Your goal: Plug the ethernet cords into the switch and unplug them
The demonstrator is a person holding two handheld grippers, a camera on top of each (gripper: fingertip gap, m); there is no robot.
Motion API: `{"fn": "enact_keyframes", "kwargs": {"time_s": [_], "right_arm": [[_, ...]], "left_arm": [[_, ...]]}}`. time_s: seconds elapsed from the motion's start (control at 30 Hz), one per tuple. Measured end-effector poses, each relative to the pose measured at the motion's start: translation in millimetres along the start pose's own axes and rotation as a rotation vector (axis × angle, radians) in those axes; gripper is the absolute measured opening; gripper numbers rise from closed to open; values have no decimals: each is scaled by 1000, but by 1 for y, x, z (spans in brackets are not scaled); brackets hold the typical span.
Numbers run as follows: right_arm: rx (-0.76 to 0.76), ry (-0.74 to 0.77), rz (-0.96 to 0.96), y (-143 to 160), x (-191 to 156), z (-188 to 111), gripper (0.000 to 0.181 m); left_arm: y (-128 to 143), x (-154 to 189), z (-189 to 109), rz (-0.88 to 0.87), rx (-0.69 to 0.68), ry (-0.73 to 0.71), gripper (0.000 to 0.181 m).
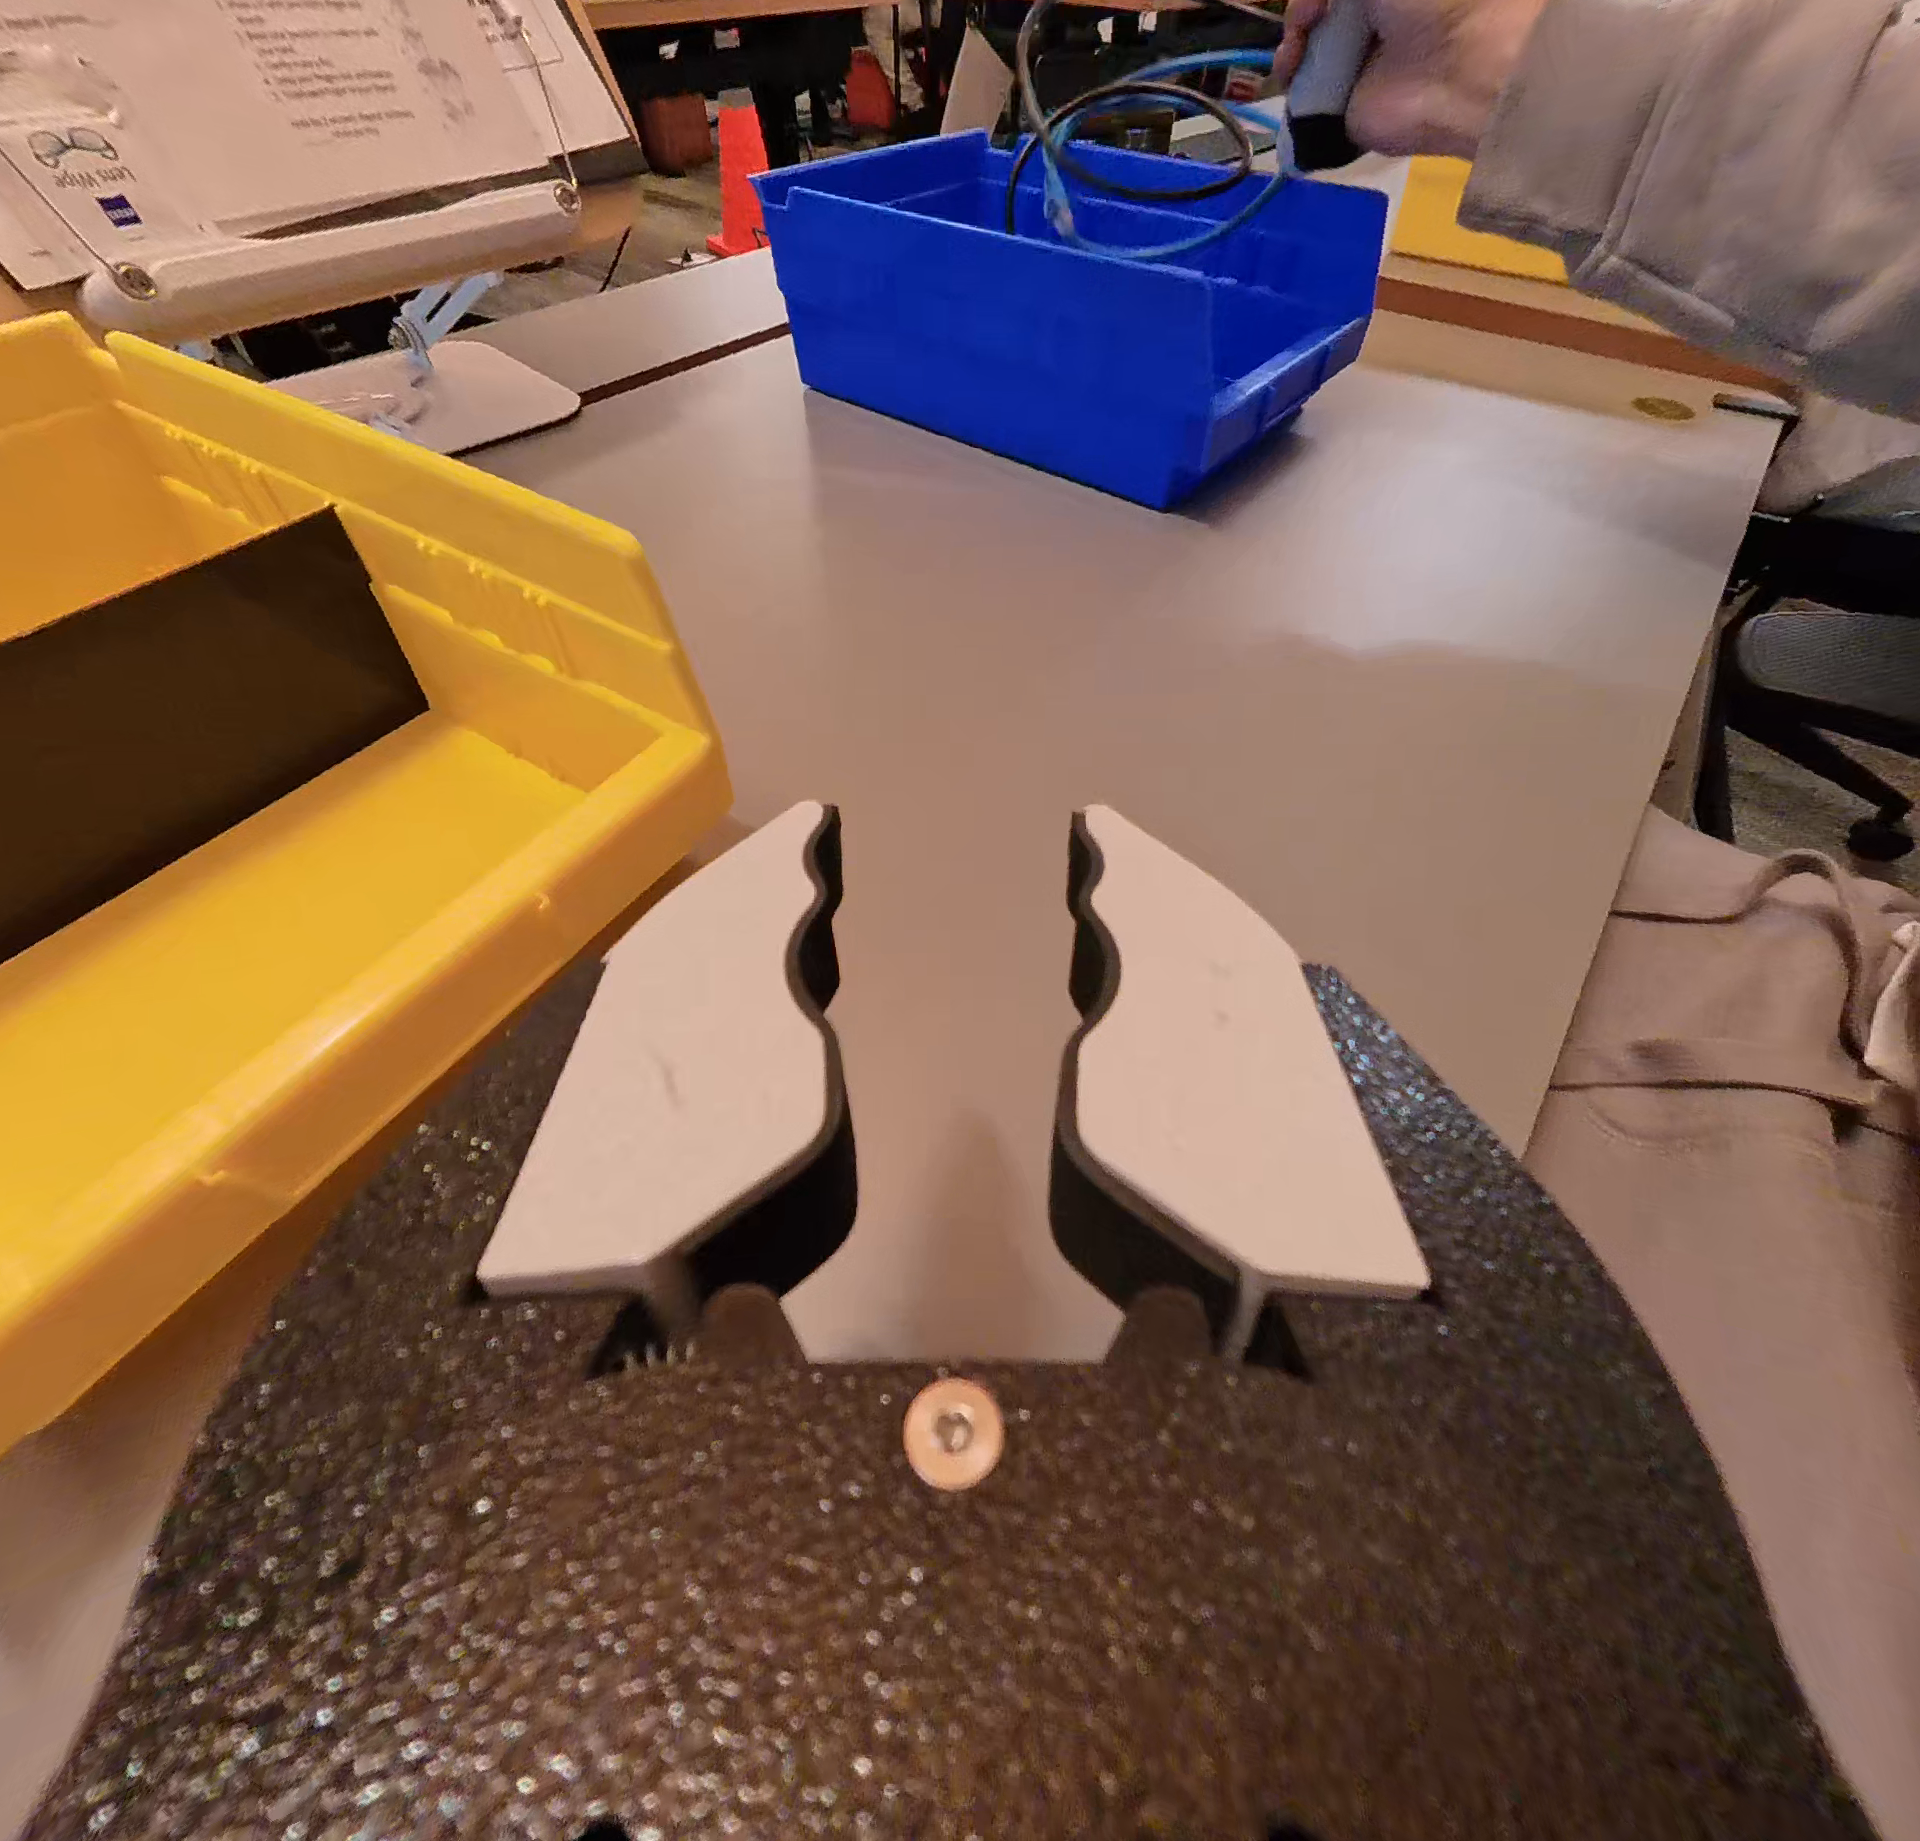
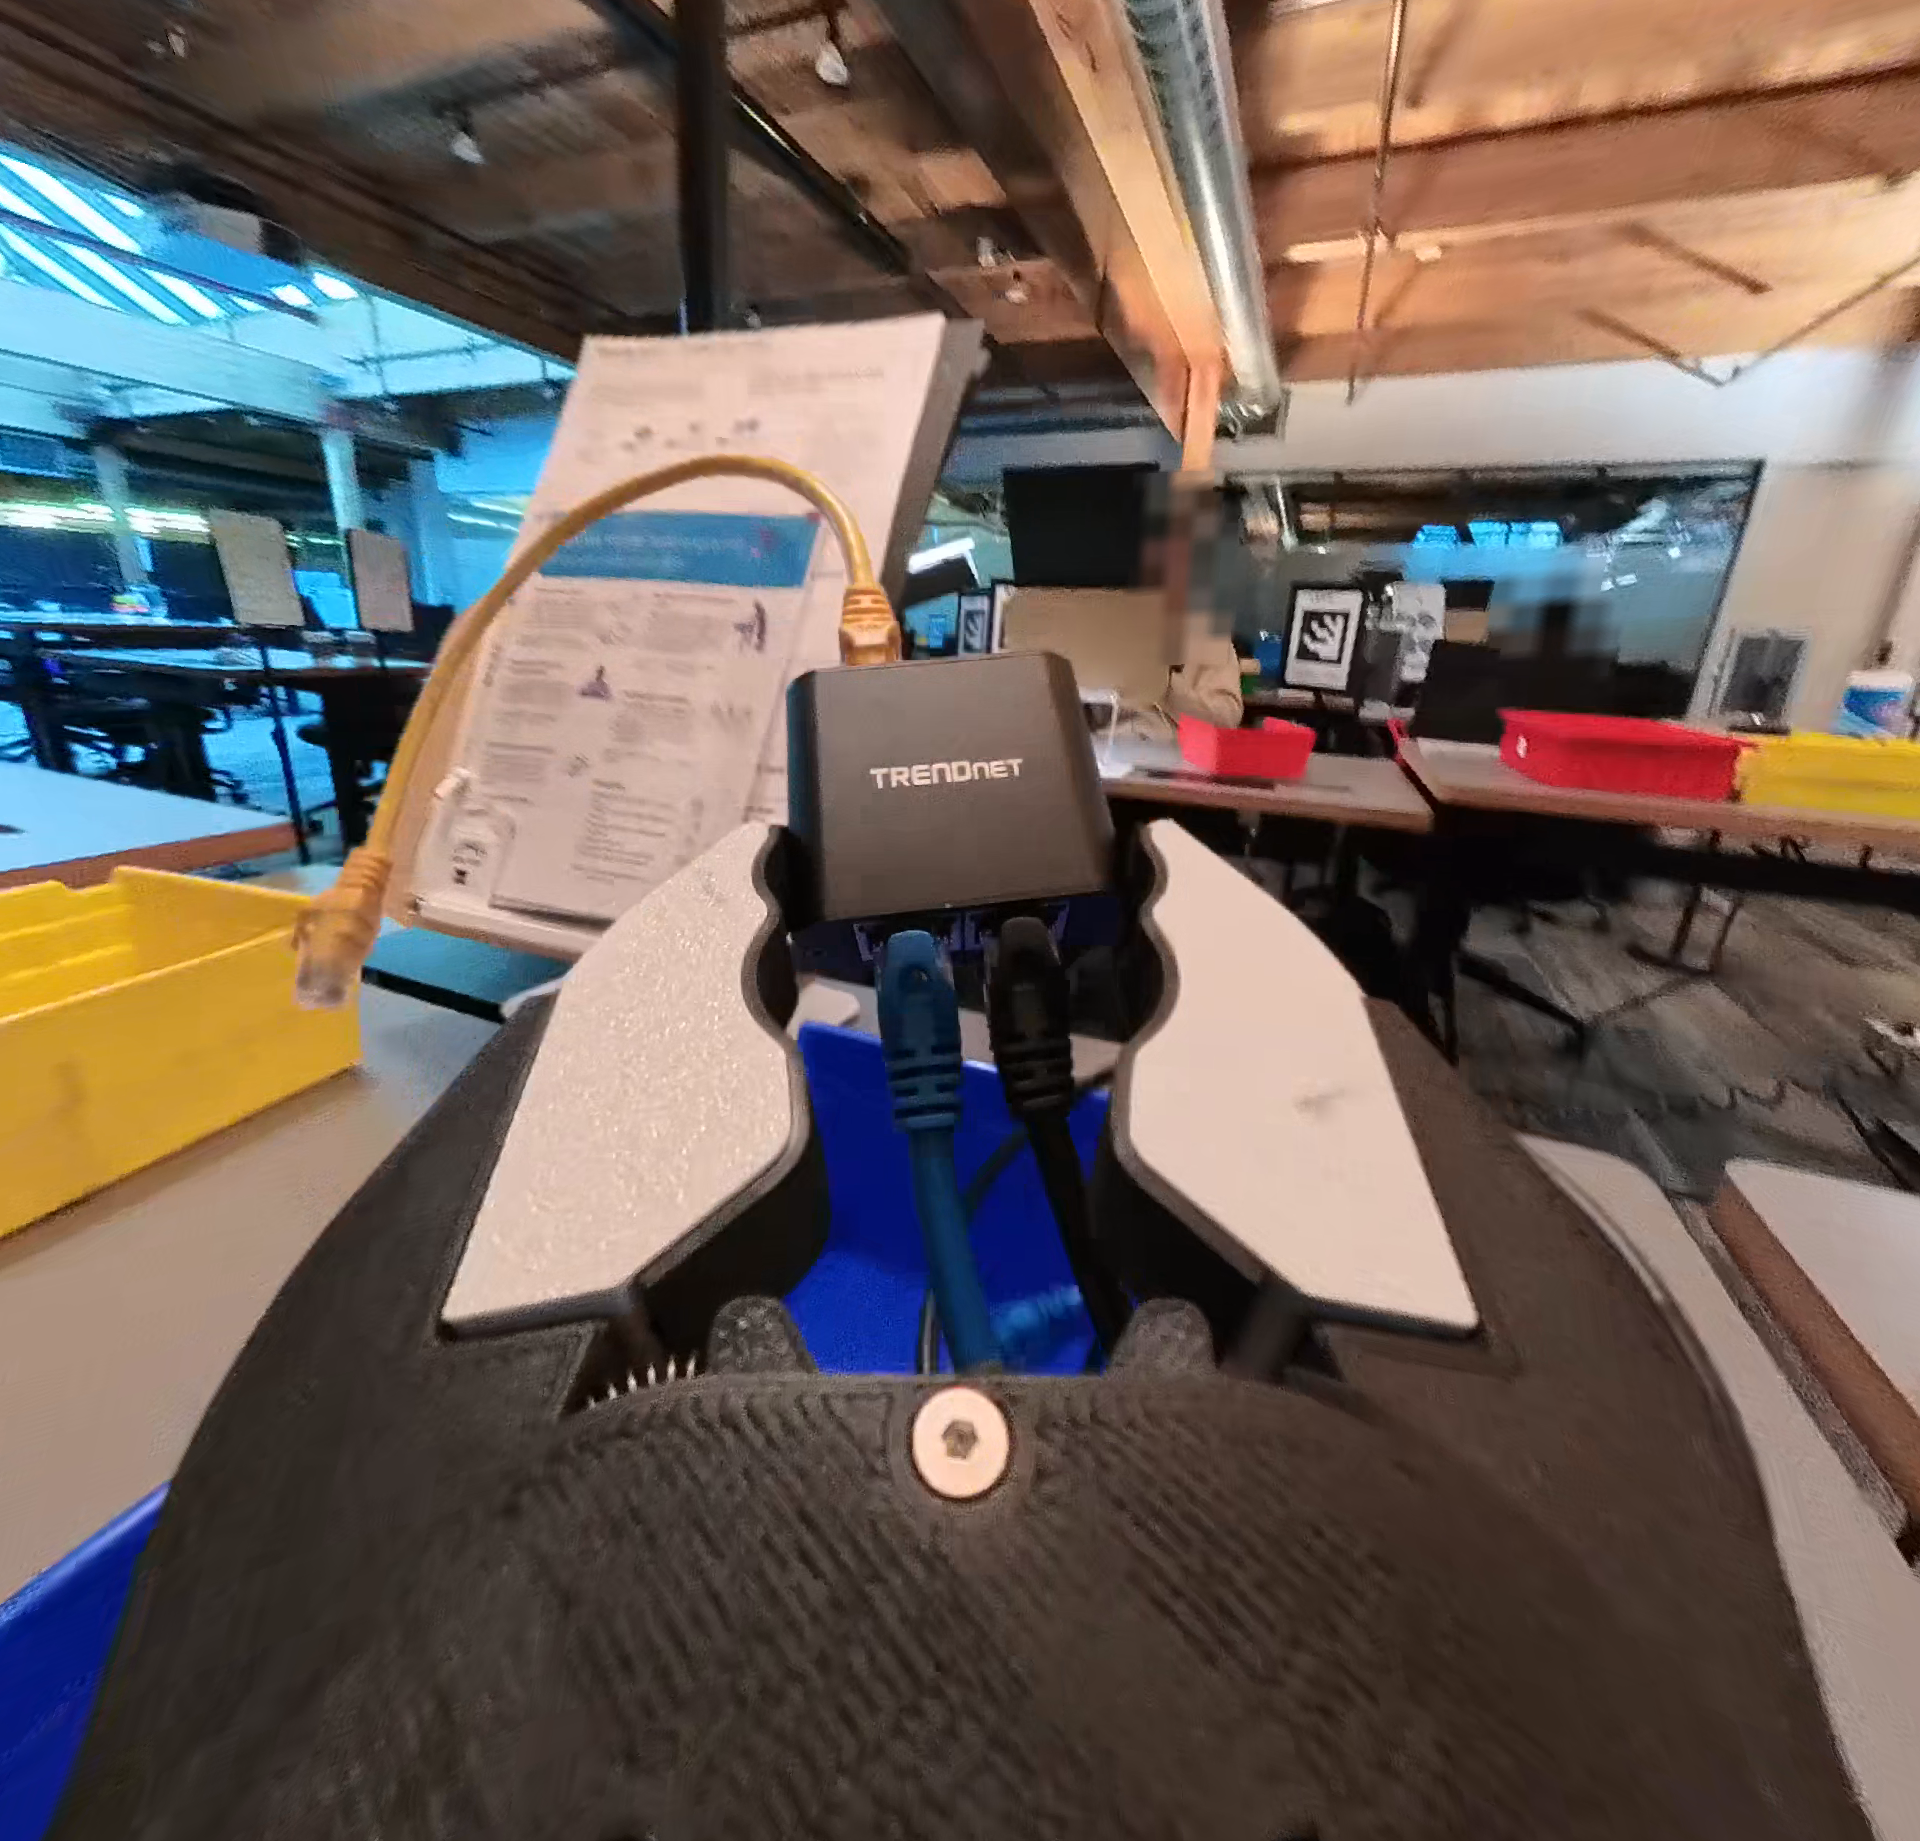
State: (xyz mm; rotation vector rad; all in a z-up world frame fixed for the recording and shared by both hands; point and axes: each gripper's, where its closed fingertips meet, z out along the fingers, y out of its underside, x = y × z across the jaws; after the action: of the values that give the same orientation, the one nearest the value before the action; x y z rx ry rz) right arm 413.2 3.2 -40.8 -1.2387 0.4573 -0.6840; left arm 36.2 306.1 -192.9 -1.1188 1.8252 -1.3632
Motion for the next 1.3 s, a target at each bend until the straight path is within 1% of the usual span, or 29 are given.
{"fn": "enact_keyframes", "kwargs": {"time_s": [0.03, 0.1, 0.17, 0.23, 0.3, 0.37, 0.4, 0.47, 0.53, 0.6, 0.63, 0.73, 0.8, 0.9, 0.97, 1.1, 1.17, 1.23, 1.3], "right_arm": [[-21, 23, 6, 5, 3, -1, 63], [-93, 139, 5, 16, 16, -3, 62], [-177, 187, -49, 25, 17, -7, 63], [-280, 232, -240, 35, 13, -13, 62], [-406, 224, -390, 52, 4, -17, 62], [-464, 263, -528, 61, 3, -21, 62], [-473, 284, -575, 61, 3, -23, 63], [-446, 311, -552, 57, 2, -22, 63], [-373, 280, -431, 44, -1, -16, 62], [-305, 211, -275, 25, -7, -9, 63], [-270, 196, -230, 13, -6, -7, 63], [-209, 165, -144, -15, -3, -8, 62], [-209, 191, -124, -20, 7, -11, 62], [-287, 274, -258, -10, 31, -21, 62], [-356, 312, -400, 0, 38, -27, 62], [-462, 343, -632, 19, 39, -31, 62], [-468, 335, -698, 23, 33, -30, 61], [-501, 272, -733, 32, 20, -24, 62], [-518, 194, -787, 42, -1, -16, 62]], "left_arm": [[0, 0, 0, -2, 2, 3, 41], [1, 0, 1, -8, 0, 2, 41], [2, -1, 2, -7, -2, 1, 41], [3, 1, 2, -8, 2, 6, 40], [4, 4, 3, -14, 10, 18, 39], [6, 6, 5, -16, 2, 25, 38], [8, 8, 6, -14, -3, 32, 38], [11, 12, 7, -3, -21, 45, 38], [17, 15, 7, 21, -58, 57, 38], [21, 17, 6, 48, -84, 61, 38], [21, 17, 5, 56, -88, 62, 38], [19, 18, 5, 38, -70, 71, 38], [18, 18, 4, 18, -54, 80, 37], [16, 19, 3, 10, -49, 88, 37], [17, 21, 3, 21, -60, 91, 37], [18, 24, 5, 33, -71, 104, 37], [19, 25, 6, 30, -73, 109, 37], [20, 25, 6, 32, -78, 103, 37], [21, 24, 5, 33, -84, 100, 37]]}}
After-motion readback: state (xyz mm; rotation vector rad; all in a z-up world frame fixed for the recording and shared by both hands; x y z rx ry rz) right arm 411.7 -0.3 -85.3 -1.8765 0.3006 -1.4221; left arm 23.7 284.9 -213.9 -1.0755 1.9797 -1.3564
